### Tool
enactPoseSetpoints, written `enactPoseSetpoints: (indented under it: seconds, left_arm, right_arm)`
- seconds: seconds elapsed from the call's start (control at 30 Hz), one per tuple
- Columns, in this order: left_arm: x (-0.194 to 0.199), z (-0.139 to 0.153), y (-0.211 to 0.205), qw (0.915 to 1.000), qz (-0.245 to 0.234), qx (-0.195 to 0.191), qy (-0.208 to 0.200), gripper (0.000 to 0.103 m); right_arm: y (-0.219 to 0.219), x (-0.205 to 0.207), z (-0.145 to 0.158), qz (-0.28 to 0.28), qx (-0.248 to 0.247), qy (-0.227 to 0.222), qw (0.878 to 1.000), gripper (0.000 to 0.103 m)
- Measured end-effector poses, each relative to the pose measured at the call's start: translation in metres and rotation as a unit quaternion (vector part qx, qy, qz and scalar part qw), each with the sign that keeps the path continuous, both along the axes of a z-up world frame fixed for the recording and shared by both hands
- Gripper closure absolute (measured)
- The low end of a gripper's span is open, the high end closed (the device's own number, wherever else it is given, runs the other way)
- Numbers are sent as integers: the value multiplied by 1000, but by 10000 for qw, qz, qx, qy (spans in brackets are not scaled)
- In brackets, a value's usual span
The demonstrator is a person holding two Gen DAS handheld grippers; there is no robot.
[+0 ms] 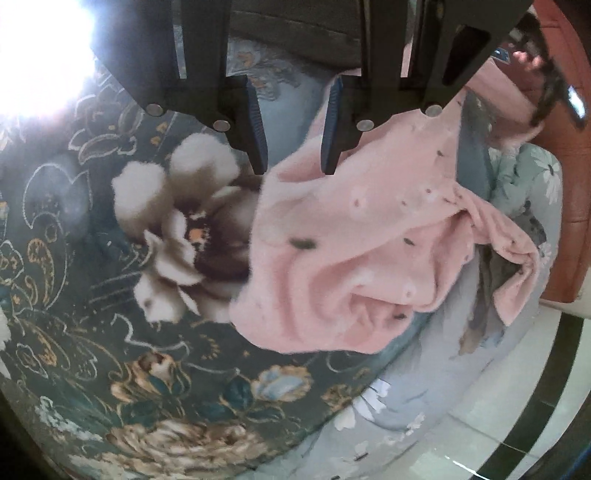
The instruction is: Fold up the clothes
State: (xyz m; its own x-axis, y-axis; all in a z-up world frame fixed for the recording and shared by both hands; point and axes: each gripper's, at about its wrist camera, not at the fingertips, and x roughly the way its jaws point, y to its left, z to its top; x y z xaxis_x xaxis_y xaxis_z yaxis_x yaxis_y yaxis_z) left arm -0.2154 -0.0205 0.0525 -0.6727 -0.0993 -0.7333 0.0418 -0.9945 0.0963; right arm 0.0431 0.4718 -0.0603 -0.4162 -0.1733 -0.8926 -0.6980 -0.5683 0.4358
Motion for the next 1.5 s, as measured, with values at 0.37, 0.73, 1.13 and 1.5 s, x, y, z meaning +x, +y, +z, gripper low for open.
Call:
enactPoseSetpoints:
  seconds: [0.37,0.73,1.13,1.5]
  left_arm:
    - [103,-138,-190,9637,2117,1103,-1195,98]
    - [161,-178,-232,9222,3077,1983,-1249,98]
    - [168,-184,-214,9264,2972,1841,-1400,98]
    - [148,-162,-210,9264,3085,1754,-1255,98]
  right_arm:
    - [-32,-3,8,162,-3,-67,9998,72]
    - [-30,1,10,84,-37,-104,9999,72]
    - [41,20,-34,-953,-487,417,9934,68]
    - [56,-23,-66,-1155,-1079,584,9857,65]
